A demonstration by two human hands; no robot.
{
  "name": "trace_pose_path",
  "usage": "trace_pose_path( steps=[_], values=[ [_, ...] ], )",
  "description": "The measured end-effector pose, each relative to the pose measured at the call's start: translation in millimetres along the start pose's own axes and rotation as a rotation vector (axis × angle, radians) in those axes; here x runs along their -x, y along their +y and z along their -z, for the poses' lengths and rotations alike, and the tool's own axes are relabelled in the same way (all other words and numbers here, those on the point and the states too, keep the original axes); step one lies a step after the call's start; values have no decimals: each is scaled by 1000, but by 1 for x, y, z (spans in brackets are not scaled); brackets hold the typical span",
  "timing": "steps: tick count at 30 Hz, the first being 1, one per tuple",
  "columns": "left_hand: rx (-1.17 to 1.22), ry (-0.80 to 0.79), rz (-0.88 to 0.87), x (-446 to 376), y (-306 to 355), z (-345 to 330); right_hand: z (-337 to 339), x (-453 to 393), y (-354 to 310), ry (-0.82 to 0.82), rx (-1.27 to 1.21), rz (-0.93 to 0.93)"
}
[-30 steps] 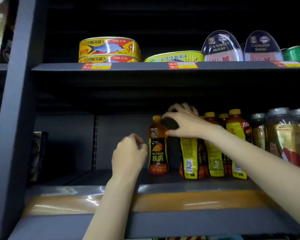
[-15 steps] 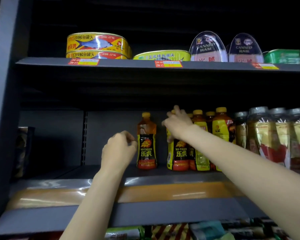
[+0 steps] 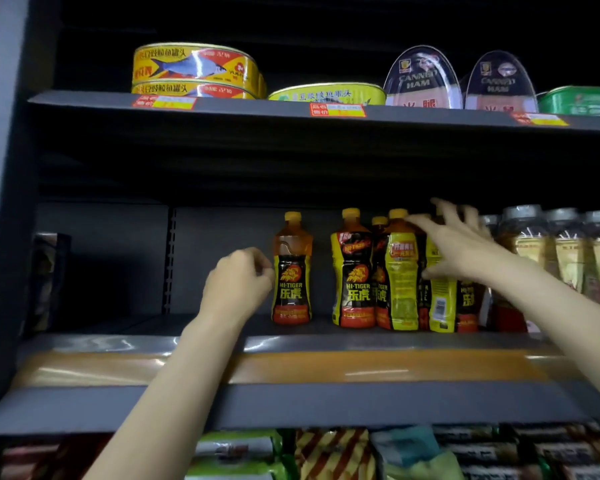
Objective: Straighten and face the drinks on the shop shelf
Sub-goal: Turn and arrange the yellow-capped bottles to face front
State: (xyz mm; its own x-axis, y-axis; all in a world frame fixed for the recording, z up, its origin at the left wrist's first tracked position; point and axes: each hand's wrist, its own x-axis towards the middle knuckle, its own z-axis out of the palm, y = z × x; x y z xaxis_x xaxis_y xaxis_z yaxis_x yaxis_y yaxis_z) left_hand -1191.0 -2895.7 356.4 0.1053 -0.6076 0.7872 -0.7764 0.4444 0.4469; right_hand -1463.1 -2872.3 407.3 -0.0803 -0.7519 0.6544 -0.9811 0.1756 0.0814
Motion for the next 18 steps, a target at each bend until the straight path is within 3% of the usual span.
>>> trace_pose_path(
  steps=[2,10,15,18],
  values=[
    [-4,-12,24,2,3,1,-10,4,12,-73,-13,-22],
    [-44,-38,37,5,7,3,-22,-2,20,7,88,54],
    [-48,-28,32,5,6,2,-14,-7,28,-71,91,95],
    [-49,-19,28,3,5,0,1,-11,17,62,61,118]
  ],
)
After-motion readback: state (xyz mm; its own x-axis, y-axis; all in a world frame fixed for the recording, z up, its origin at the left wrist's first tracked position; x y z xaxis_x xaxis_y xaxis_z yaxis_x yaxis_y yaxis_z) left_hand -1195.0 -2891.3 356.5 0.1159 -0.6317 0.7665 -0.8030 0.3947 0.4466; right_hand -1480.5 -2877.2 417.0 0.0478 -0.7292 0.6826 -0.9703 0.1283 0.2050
